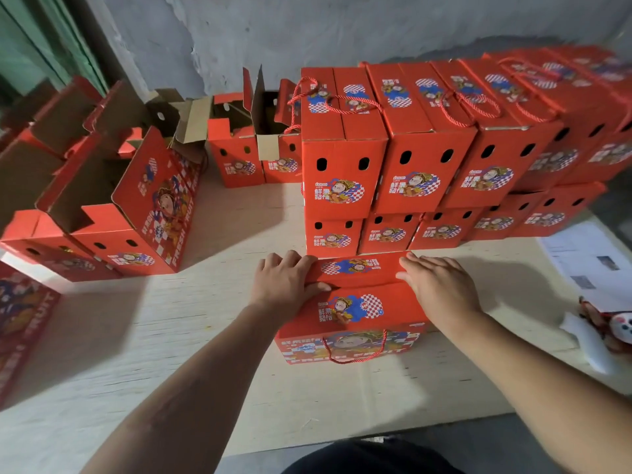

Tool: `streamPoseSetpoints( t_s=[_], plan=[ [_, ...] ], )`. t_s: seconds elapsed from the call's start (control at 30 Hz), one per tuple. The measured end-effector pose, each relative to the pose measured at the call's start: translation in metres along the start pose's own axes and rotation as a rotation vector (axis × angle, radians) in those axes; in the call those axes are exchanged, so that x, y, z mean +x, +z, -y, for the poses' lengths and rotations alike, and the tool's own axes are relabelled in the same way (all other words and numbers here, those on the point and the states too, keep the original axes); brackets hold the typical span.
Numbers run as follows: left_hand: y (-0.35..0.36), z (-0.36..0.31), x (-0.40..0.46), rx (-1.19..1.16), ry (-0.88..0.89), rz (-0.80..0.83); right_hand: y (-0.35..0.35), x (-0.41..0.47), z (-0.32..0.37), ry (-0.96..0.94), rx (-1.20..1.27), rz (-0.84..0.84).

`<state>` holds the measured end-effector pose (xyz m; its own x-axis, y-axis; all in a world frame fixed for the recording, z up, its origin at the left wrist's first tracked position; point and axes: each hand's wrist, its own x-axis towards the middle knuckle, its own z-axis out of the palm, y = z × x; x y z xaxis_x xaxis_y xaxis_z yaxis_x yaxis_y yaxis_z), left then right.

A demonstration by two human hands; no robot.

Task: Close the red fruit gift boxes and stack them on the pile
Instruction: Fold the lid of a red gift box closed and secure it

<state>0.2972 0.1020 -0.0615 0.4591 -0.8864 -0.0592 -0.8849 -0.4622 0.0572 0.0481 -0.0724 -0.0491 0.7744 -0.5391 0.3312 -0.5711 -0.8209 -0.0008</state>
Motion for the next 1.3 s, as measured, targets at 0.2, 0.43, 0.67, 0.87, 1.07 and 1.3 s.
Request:
streamPoseSetpoints(
  t_s=[0.2, 0.43, 0.67, 0.87, 1.07, 1.3],
  plan=[
    [0.008, -0.005, -0.010, -0.032, 0.001, -0.003, 0.018, -0.018, 0.012, 0.103, 0.006, -0.018],
    [0.010, -0.010, -0.018, -0.064, 0.020, 0.029, 0.004, -0.014, 0.008, 0.035, -0.144, 0.195],
    [-0.006, 0.004, 0.002, -0.077, 0.009, 0.091, -0.007, 0.022, 0.019, -0.016, -0.152, 0.354],
    [0.016, -0.001, -0.017, -0.283, -0.011, -0.098, 0.011, -0.023, 0.030, 0.188, 0.154, 0.455],
    [0.013, -0.014, -0.035, -0.541, -0.060, -0.474, -0.001, -0.054, 0.061, 0.230, 0.391, 0.086],
    [0.004, -0.023, -0.049, -0.376, 0.023, -0.478, -0.003, -0.048, 0.065, 0.116, 0.343, 0.141]
  ],
)
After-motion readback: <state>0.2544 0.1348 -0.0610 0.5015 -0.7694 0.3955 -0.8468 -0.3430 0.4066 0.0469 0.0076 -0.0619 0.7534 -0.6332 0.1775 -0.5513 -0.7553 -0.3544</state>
